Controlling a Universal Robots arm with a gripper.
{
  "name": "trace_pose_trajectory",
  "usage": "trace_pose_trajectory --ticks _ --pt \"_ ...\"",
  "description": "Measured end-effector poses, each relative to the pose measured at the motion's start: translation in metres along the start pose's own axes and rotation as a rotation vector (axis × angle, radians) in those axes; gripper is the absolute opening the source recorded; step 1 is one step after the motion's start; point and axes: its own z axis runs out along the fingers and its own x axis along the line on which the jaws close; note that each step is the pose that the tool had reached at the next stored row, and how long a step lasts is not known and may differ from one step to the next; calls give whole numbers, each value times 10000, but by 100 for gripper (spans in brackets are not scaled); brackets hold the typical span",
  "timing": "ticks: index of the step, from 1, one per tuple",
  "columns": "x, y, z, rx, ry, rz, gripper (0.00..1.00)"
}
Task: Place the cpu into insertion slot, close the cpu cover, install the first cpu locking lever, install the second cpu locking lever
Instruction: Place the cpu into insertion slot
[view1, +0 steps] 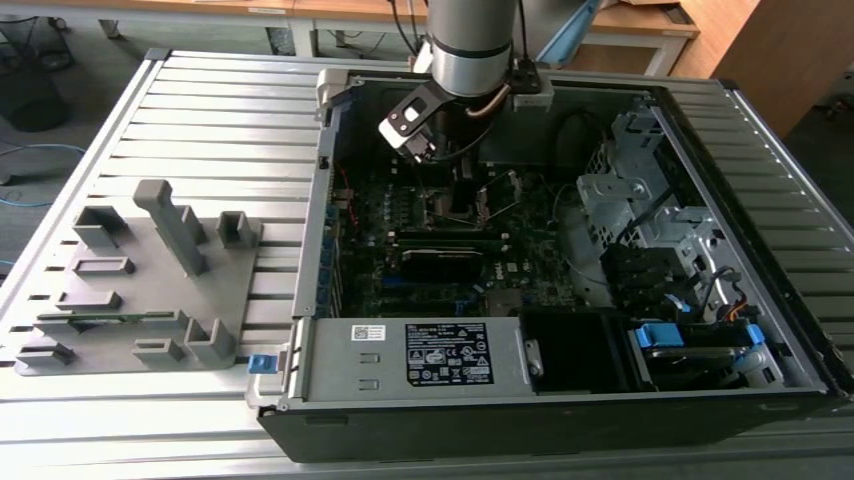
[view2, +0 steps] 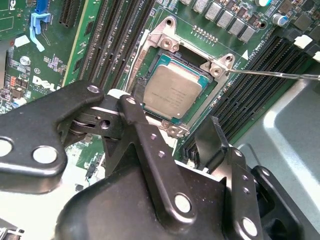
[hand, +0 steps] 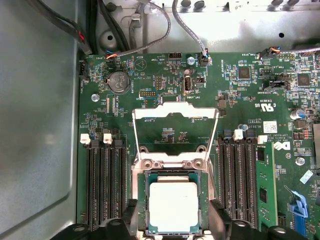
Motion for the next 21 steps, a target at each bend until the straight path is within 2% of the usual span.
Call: trace_pose_trajectory --ticks 1,3,6,8,9,11,12,14,21 --pt "0 0 0 0 0 0 66" --pt "0 0 -1 0 0 0 53" --pt "0 0 -1 0 0 0 47" --pt "0 0 -2 0 0 0 35" --pt "0 0 -2 0 0 0 35" --pt "0 0 -2 0 0 0 24" --pt "0 0 -2 0 0 0 24" --pt "0 0 -3 0 -1 0 12" --pt "0 0 -4 0 0 0 11"
